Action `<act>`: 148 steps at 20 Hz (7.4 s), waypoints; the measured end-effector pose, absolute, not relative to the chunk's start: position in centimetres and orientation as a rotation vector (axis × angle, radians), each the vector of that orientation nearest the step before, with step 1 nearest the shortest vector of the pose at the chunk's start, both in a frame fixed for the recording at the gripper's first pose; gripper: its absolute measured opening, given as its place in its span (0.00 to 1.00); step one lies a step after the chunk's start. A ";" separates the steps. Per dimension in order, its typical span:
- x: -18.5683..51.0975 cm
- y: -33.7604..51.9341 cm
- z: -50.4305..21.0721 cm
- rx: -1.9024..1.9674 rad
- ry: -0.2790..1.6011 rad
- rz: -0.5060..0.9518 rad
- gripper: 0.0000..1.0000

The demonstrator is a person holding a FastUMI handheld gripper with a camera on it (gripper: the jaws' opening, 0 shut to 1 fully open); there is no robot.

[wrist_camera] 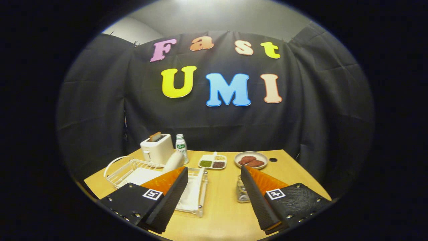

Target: Take the plate from the dish rack, then take the spoon from the basket and place it into the plate.

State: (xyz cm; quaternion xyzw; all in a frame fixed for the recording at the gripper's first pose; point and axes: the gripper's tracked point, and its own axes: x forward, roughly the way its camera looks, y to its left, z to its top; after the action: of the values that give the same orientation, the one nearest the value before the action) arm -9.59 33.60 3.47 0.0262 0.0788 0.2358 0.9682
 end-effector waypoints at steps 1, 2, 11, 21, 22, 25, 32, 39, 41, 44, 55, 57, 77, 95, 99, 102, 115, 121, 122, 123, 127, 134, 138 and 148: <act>-9.4 35.7 3.1 0.069 0.187 0.499 0.97; -8.8 37.6 2.8 0.082 0.210 0.511 0.97; -3.8 46.1 -4.4 0.154 0.502 0.474 0.95; -2.3 47.6 -7.0 0.186 0.674 0.418 0.41; -2.2 47.6 -7.2 0.171 0.682 0.403 0.38; -2.4 47.3 -6.9 0.103 0.691 0.365 0.36; -2.5 48.0 -6.0 -0.129 0.655 0.201 0.35; -2.8 50.5 -3.8 -0.481 0.538 0.135 0.35; -2.8 51.0 -2.9 -0.557 0.487 0.140 0.35; -3.4 51.7 -2.1 -0.603 0.446 0.159 0.34; -7.3 47.4 0.5 -0.605 0.404 0.112 0.34; -8.9 46.5 1.0 -0.602 0.398 0.118 0.34; -22.1 35.6 -5.9 -0.465 0.559 0.256 0.34; -23.4 39.6 -13.7 0.229 0.858 0.577 0.33; -22.9 39.8 -15.3 0.365 0.907 0.556 0.33; -23.5 40.2 -16.2 0.463 0.935 0.554 0.37; -21.4 36.1 -17.5 0.570 0.916 0.348 0.77; -18.2 33.8 -13.7 0.544 0.786 0.294 0.77; -17.3 33.1 -12.9 0.543 0.756 0.278 0.77; -16.4 32.6 -11.9 0.551 0.731 0.264 0.77; -11.8 29.4 -8.6 0.576 0.621 0.161 0.77; -3.2 23.2 -6.5 0.666 0.514 -0.036 0.77; 0.1 20.1 -6.9 0.732 0.486 -0.122 0.77; 3.9 19.5 -9.6 0.741 0.523 -0.136 0.47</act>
State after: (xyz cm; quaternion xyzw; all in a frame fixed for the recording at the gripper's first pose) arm 3.92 19.46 -9.55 0.3575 0.2524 -0.0656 0.8968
